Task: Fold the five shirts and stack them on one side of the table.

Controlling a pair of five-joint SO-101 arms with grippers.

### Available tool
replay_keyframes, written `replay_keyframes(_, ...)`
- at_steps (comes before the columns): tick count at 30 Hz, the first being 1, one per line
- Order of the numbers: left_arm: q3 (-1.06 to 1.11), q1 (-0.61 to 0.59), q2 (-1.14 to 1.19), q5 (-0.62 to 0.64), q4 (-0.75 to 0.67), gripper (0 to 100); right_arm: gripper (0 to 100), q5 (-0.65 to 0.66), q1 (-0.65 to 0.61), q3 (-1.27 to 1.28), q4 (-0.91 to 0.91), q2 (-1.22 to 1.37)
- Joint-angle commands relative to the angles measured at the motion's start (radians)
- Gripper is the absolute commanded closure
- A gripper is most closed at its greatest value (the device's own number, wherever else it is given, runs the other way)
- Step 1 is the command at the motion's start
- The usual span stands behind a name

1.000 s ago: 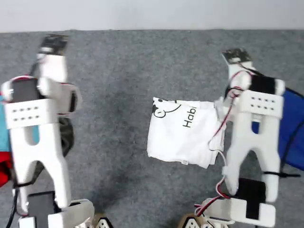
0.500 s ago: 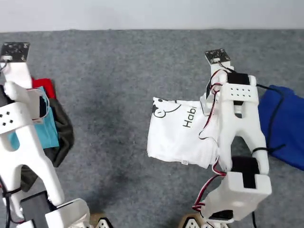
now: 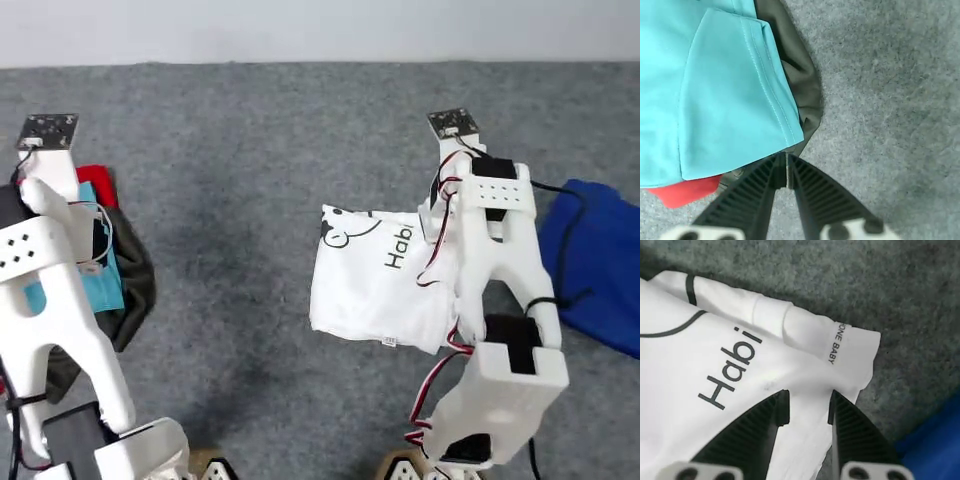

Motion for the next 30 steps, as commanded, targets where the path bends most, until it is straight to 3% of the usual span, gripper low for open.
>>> replay_keyframes(1, -0.005, -0.008, -0.043, -0.009, 0.011, 99, 86.5, -0.009, 0.008, -0.048, -0.015, 0.010)
replay_keyframes(16, -0.005, -0.005, -0.043, -0.009, 0.011, 99, 86.2, -0.008, 0.030, -0.166, 0.101, -0.025)
replay_keyframes(30, -0.005, -0.005, -0.043, -0.009, 0.011, 99, 86.2, -0.003, 0.061, -0.199, 0.027, 0.119)
